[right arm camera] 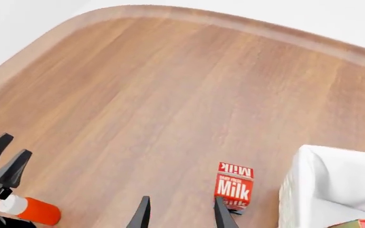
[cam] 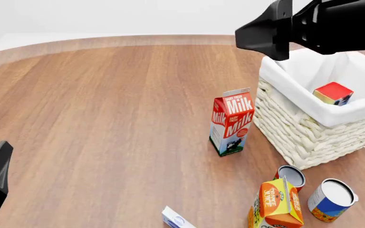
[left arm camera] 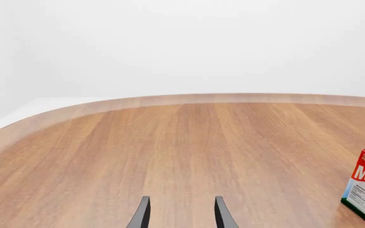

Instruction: Pick up the cream cheese box and the butter, and put them in the basket.

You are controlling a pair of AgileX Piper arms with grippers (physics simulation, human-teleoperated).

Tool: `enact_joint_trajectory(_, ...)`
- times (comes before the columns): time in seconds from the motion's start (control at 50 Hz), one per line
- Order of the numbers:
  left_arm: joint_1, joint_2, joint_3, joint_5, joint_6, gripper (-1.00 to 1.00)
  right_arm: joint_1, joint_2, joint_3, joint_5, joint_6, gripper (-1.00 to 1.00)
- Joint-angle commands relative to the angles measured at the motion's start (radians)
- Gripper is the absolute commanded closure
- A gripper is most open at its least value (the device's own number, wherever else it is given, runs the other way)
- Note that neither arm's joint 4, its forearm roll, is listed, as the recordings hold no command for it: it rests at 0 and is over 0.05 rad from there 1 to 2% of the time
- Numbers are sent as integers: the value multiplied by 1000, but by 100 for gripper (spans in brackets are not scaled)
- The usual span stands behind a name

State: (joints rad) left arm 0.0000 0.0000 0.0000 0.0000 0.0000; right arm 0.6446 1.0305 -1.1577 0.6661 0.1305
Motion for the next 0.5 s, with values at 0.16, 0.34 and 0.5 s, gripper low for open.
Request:
enact_joint_trajectory(0.16,0,0,0,0,0,-100,113,61,-18,3,-13,-100)
enact_joint_trajectory(0.34,0,0,0,0,0,-100,203,136,-15,-19,-29,-100)
enact_joint_trajectory(0.5,0,0,0,0,0,-100,240,179,-28,-32,-26,-100)
